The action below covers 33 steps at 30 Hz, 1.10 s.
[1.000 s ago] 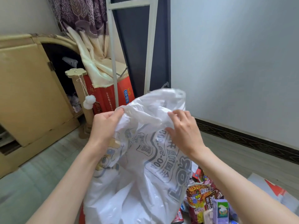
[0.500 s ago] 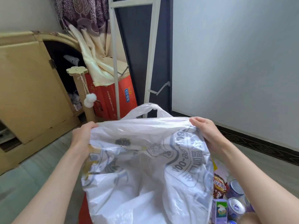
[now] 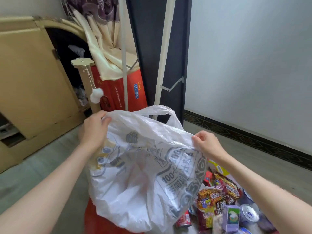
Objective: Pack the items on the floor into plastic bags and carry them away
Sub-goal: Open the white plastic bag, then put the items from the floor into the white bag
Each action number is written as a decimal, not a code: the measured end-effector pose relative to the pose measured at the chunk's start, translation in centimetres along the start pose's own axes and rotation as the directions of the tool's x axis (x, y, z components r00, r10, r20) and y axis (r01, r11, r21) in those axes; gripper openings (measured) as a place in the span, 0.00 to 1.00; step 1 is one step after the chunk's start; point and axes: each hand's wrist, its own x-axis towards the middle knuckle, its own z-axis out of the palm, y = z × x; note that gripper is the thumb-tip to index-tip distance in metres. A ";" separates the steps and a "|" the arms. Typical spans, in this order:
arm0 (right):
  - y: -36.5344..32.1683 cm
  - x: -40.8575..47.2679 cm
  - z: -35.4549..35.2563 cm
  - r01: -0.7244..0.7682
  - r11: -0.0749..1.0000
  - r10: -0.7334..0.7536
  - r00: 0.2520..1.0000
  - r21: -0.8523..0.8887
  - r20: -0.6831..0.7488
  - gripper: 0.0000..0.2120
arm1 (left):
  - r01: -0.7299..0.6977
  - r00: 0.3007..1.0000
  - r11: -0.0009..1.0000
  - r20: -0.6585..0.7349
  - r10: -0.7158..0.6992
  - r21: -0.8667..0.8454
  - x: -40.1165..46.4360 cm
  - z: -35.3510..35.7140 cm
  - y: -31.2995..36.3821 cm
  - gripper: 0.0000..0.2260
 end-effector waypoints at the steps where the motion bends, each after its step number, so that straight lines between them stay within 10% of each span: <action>1: -0.1 0.5 0.7 -0.019 1.000 0.019 1.000 -0.010 0.014 0.08 | -0.042 0.999 0.997 -0.029 0.044 0.067 0.8 -0.4 0.3 0.07; 9: 0.5 4.4 11.2 -0.319 0.867 0.272 0.947 0.383 0.173 0.11 | -0.189 0.939 0.874 -0.179 0.295 0.448 4.7 2.9 -0.5 0.13; 15: 6.7 4.3 18.1 -0.341 0.938 0.334 0.937 0.060 0.106 0.08 | -0.360 0.921 0.780 0.061 0.385 0.511 -0.4 13.4 -8.5 0.27; 18: 6.7 3.2 19.3 0.091 0.984 -0.095 0.995 -0.152 -0.023 0.06 | -0.519 0.854 0.726 0.248 0.457 0.451 -3.9 17.0 -12.7 0.25; 20: 5.8 2.4 20.7 0.458 0.866 -0.445 0.889 -0.198 0.111 0.06 | -0.609 0.790 0.693 0.376 0.484 0.387 -5.3 18.6 -15.2 0.25; 23: 5.0 3.2 24.4 0.677 0.698 -0.579 0.726 -0.235 0.372 0.10 | -0.649 0.747 0.665 0.476 0.464 0.371 -5.0 19.7 -17.5 0.24; 33: 8.2 5.1 34.5 0.517 0.707 0.179 0.528 -0.482 0.830 0.28 | -0.590 0.768 0.497 0.632 0.104 0.636 1.4 22.4 -21.6 0.30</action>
